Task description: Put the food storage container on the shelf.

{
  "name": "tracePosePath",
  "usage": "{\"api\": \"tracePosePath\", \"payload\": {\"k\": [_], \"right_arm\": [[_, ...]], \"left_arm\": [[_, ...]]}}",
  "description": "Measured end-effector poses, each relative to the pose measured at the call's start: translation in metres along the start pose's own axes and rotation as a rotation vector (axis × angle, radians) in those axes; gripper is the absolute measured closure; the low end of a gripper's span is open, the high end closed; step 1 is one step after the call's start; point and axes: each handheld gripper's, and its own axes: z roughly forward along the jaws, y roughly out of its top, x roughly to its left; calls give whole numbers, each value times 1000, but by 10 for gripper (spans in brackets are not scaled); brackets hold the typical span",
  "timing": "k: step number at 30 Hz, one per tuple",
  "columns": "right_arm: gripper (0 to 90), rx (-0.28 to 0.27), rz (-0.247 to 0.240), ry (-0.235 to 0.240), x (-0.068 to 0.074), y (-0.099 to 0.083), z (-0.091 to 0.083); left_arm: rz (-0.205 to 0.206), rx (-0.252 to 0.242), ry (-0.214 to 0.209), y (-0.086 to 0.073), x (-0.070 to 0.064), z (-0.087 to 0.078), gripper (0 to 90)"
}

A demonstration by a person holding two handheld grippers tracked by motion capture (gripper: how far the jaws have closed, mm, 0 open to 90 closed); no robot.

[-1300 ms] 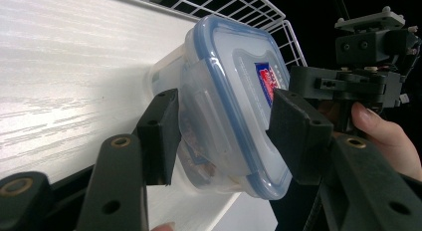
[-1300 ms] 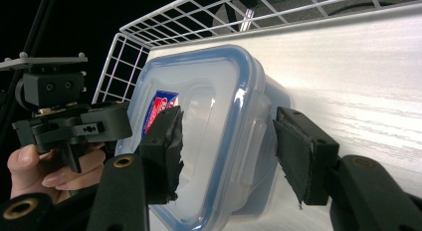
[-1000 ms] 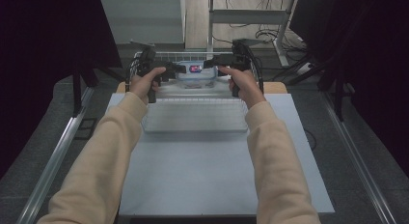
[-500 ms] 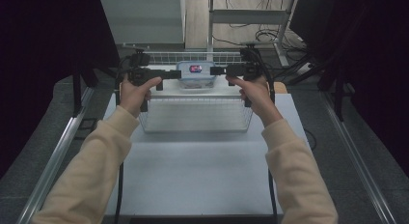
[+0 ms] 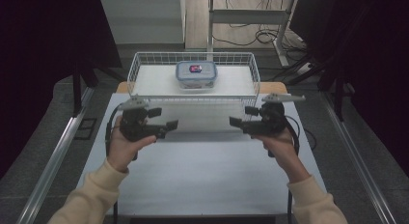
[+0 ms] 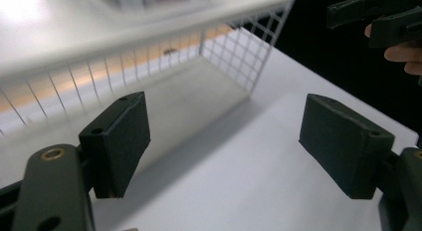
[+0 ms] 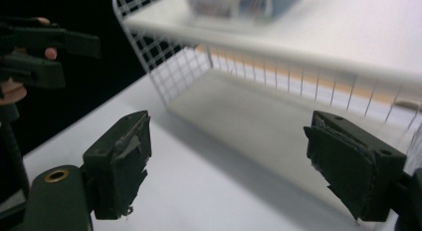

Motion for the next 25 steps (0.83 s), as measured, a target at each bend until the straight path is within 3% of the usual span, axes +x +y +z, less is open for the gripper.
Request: {"api": "tracePosePath", "payload": {"k": [6,9,14,17,21,25], "right_arm": [[194,21,-70,-45,9,-56,-11],[196,50,-87,-53,9,-82,-11],[197,111,-84,-59,8,-114,-4],[197,144,-91,-64,6,-122,1],[197,116,-96,-70,5,-121,-1],[193,120,-102,-83,5,-123,-1]], "left_arm": [[1,48,34,-58,-1,-3,205],[-27,92,27,-78,3,-1,207],[-49,147,66,-103,11,7,213],[-38,158,72,-106,10,10,212],[-20,140,76,-103,8,10,210],[-16,152,77,-105,8,10,209]]}}
